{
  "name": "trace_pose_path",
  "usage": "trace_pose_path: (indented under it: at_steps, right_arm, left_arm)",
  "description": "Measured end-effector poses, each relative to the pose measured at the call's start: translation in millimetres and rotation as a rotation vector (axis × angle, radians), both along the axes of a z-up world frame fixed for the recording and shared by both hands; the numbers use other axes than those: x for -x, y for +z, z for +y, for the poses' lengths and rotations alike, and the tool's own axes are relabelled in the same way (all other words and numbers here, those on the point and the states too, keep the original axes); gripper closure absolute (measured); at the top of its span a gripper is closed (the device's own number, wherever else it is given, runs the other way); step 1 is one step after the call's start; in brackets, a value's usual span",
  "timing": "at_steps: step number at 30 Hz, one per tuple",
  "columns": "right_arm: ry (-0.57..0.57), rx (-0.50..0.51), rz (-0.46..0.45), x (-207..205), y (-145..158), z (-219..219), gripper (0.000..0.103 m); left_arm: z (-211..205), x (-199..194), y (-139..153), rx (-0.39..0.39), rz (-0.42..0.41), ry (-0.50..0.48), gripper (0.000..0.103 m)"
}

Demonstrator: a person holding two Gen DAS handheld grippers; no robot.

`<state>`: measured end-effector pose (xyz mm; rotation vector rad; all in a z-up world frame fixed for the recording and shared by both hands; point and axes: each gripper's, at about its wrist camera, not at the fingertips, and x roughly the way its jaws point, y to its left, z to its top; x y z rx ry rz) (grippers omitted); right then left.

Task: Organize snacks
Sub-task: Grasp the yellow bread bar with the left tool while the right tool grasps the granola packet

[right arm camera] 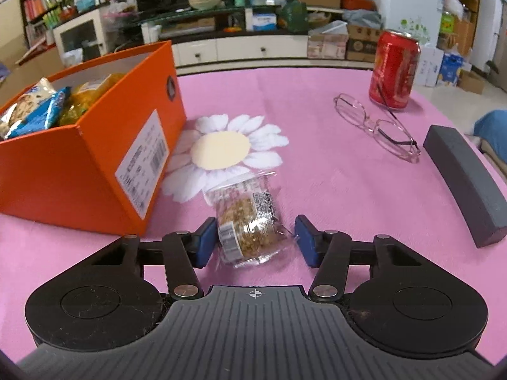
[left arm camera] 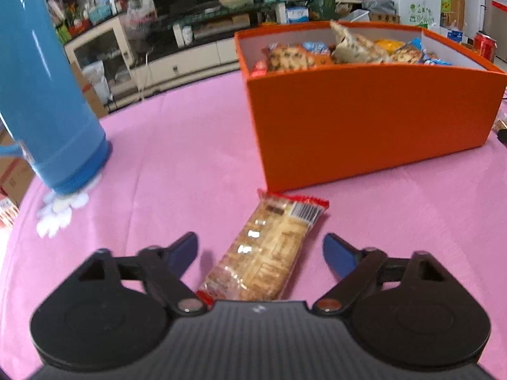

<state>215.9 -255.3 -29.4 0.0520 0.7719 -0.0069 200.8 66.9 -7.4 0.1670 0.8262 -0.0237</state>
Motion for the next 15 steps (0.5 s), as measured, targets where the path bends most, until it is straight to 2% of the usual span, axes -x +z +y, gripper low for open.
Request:
trace_pose_path:
  at_steps: [2,3,7,15]
  right_arm:
    - [0.004,0.010,0.004,1.8,-0.2,1.5,0.066]
    - [0.005,0.009,0.005,3.1,0.0,2.2,0.066]
    - [0.008,0.033,0.000,8.1,-0.7,8.0,0.066]
    - [0.019,0.017,0.018,32.0,3.2,16.2,0.068]
  left_arm:
    - [6.2,-2.5,0.8,0.067,0.019,0.010,0.028]
    - [9.4,-3.3,0.9,0.097,0.029,0.016,0.030]
    - [12.1,-0.1,3.1,0.123,0.034,0.026,0.045]
    - [-2.9,27.6,6.0,0.142,0.056,-0.011,0.047]
